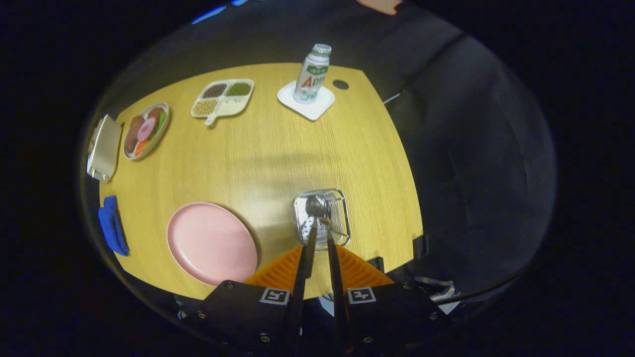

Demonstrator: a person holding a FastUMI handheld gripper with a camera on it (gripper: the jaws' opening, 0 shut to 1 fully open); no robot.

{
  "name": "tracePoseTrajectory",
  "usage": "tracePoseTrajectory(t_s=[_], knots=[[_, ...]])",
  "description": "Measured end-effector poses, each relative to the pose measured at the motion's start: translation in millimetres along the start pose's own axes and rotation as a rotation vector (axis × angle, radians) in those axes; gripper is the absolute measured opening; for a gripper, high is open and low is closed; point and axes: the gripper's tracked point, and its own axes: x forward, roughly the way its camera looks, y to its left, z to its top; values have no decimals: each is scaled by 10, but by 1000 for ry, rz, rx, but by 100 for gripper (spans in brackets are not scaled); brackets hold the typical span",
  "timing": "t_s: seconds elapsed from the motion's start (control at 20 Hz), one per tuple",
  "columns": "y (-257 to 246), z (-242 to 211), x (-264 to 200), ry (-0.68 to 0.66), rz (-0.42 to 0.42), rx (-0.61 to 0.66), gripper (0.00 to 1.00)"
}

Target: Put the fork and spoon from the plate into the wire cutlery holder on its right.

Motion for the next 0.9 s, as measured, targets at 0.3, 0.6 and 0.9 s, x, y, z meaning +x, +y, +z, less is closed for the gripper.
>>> tracePoseTrajectory(t_s=[0.3,0.6,0.9], knots=[[213,543,-473,-433,76,29,28],[295,958,-1410,-857,156,92,28],[250,1059,-2078,-1097,191,111,28]])
